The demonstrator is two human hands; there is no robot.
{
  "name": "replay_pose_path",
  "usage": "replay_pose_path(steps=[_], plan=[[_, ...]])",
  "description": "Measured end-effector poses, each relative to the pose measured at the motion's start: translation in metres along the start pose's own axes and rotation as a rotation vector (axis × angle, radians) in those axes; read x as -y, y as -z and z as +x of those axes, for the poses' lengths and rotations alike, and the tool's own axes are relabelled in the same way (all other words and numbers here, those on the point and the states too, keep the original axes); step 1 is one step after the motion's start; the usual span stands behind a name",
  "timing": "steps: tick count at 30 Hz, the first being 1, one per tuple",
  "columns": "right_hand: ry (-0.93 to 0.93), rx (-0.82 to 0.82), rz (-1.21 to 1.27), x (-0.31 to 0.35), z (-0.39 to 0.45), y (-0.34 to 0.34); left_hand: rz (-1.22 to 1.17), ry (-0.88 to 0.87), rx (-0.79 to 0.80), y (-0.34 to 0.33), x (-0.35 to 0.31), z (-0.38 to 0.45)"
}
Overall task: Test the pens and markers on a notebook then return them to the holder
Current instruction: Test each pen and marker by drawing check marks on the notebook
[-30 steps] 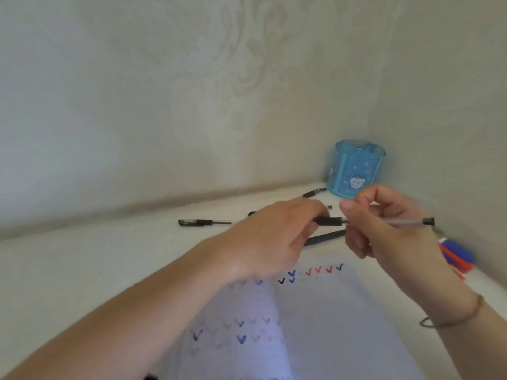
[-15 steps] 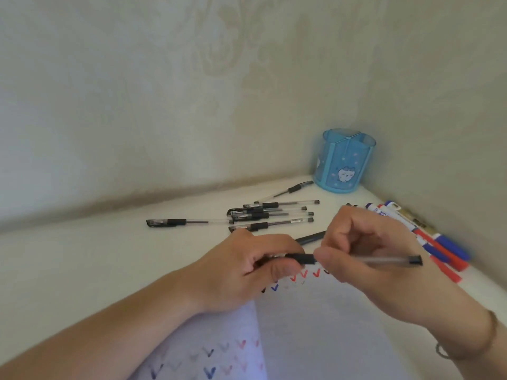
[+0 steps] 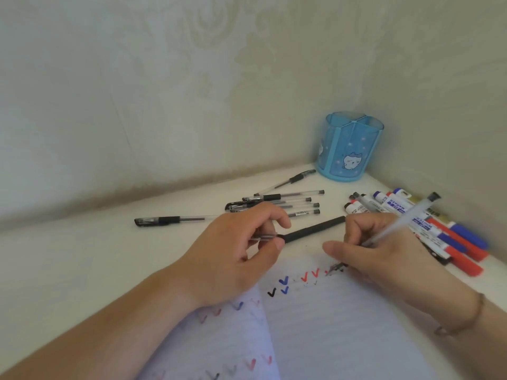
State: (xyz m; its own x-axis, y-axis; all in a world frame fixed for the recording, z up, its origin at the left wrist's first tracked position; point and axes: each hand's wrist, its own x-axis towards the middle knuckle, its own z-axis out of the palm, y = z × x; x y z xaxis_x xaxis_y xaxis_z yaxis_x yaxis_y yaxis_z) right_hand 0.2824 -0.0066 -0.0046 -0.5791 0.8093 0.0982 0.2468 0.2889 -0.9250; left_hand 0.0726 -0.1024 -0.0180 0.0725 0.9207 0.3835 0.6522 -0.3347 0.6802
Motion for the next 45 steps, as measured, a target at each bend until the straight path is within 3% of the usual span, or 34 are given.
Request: replay_pose_path(steps=[6, 21, 25, 29, 40, 45], plan=[[0.037, 0.024, -0.167, -0.001, 0.001, -0.004, 0.150, 0.013, -0.004, 0.000, 0.002, -0.001], [0.017, 0.042, -0.200, -0.001, 0.003, -0.002, 0.184, -0.010, 0.007, -0.002, 0.001, 0.000], [0.019, 0.004, 0.036, 0.002, 0.002, 0.000, 0.138, -0.017, 0.006, -0.001, -0.001, 0.002], [0.075, 0.154, 0.376, 0.005, 0.000, 0.006, 0.077, -0.022, -0.009, -0.002, -0.004, 0.002], [0.147, 0.264, 0.390, 0.004, -0.005, -0.005, 0.008, -0.147, -0.066, -0.005, -0.005, 0.001], [0.148, 0.165, 0.429, 0.004, -0.008, -0.012, -0.073, -0.176, -0.066, -0.005, -0.007, -0.004]])
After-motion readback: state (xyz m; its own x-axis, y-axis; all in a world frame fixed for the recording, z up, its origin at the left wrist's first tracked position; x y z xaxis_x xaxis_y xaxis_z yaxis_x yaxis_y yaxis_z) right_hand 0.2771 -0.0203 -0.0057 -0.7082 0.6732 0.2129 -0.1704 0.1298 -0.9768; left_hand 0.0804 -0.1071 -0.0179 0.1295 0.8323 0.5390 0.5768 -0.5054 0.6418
